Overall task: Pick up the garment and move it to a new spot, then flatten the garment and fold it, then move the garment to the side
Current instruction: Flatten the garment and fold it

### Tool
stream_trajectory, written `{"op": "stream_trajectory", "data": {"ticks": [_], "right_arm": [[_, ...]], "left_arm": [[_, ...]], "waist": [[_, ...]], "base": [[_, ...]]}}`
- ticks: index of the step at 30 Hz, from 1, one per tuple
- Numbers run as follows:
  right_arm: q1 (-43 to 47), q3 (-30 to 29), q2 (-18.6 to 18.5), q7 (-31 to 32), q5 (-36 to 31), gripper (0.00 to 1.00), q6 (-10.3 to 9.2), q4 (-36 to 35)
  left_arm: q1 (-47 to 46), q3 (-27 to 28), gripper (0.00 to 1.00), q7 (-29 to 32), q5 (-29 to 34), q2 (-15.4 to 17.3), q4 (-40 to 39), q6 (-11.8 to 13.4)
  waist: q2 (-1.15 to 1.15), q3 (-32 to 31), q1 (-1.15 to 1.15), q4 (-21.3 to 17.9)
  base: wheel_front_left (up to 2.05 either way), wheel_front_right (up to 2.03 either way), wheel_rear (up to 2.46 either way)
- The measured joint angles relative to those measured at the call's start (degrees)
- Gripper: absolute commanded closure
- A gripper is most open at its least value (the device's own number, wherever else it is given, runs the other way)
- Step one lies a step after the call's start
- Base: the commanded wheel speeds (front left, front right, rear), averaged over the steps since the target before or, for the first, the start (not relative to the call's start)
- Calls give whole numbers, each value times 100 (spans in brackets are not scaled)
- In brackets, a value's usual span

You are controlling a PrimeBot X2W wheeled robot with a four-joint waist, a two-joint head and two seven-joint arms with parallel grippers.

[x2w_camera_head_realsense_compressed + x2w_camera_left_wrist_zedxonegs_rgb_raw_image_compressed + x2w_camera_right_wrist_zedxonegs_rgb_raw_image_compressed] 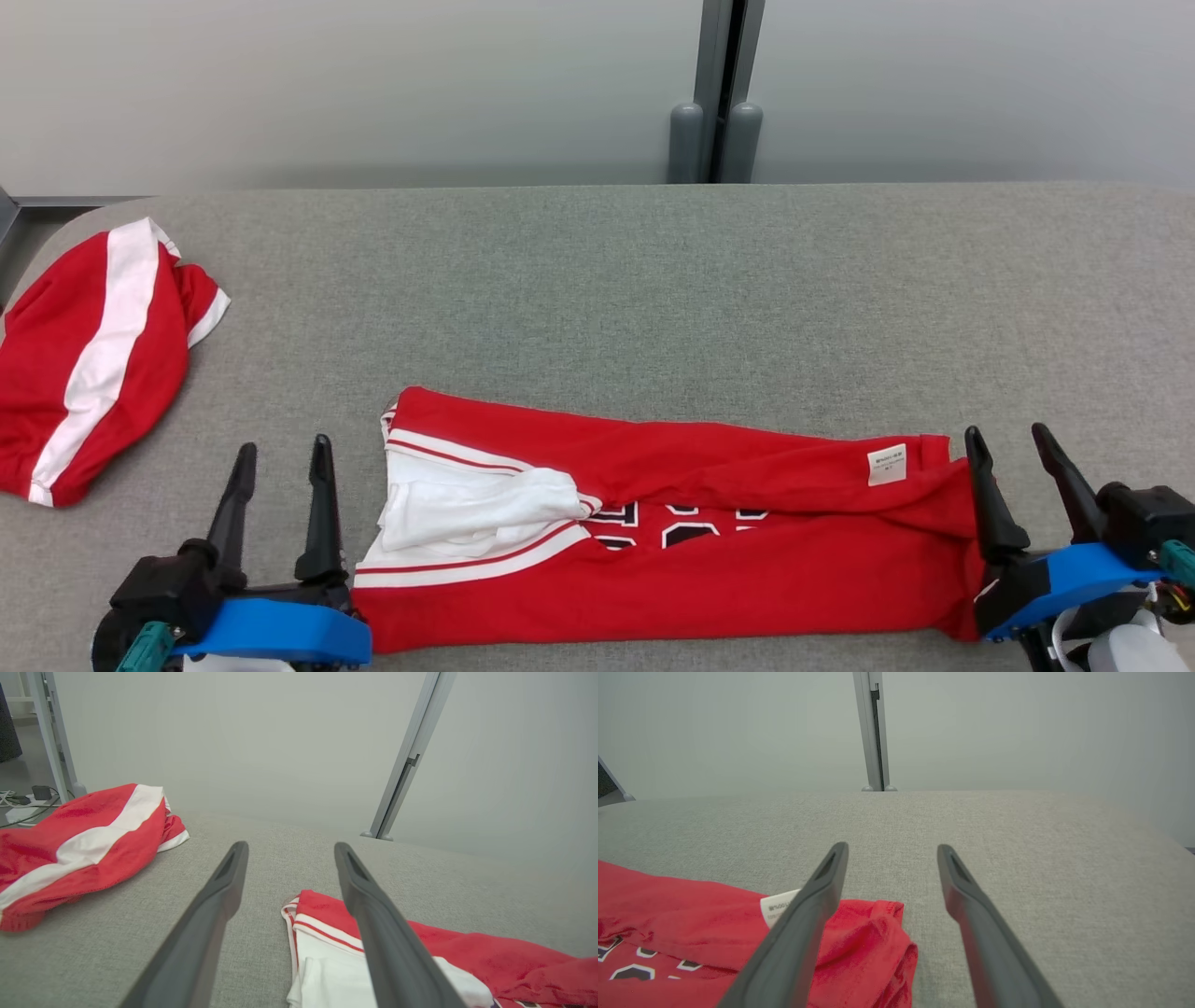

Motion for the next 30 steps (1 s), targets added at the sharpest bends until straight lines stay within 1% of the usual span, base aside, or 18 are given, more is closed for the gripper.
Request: {"op": "stream_trajectory", "data": {"ticks": [4,9,14,18,19,20,21,22,26,30], "right_arm": [[-93,16,46,0,-60,0,0,475],[-267,-2,130,16,-59,0,0,1163],[-459,37,212,183,-14,0,0,1797],[-520,156,261,235,102,0,0,2125],[-553,194,269,238,152,7,-1,2192],[-565,240,281,248,198,35,-2,2234],[-572,276,290,244,258,71,-2,2261],[-580,316,297,230,322,100,-2,2282],[-590,489,346,172,628,100,0,2296],[-619,485,220,110,826,100,9,2295]], "left_arm": [[118,539,0,0,491,-274,-212,-85],[205,1042,0,1,921,-583,-288,-287],[235,1366,0,0,1306,-805,-348,-431],[237,1562,0,0,1473,-932,-341,-553],[237,1605,0,0,1502,-954,-338,-576],[237,1626,0,0,1547,-971,-327,-601],[237,1644,0,0,1594,-993,-316,-621],[237,1663,0,0,1616,-1021,-312,-626],[235,1757,0,0,1719,-1060,-305,-672],[227,1809,0,0,1794,-1081,-297,-705]], "waist": [[0,-3,0,47],[0,22,0,106],[0,74,0,145],[0,101,0,163],[0,102,0,164],[0,102,0,165],[0,103,0,164],[0,105,0,162],[0,125,0,136],[0,126,0,91]], "base": [[0,0,0],[0,0,0],[0,0,0],[0,0,0],[0,0,0],[0,0,0],[0,0,0],[0,0,0],[0,0,0],[0,0,0]]}}
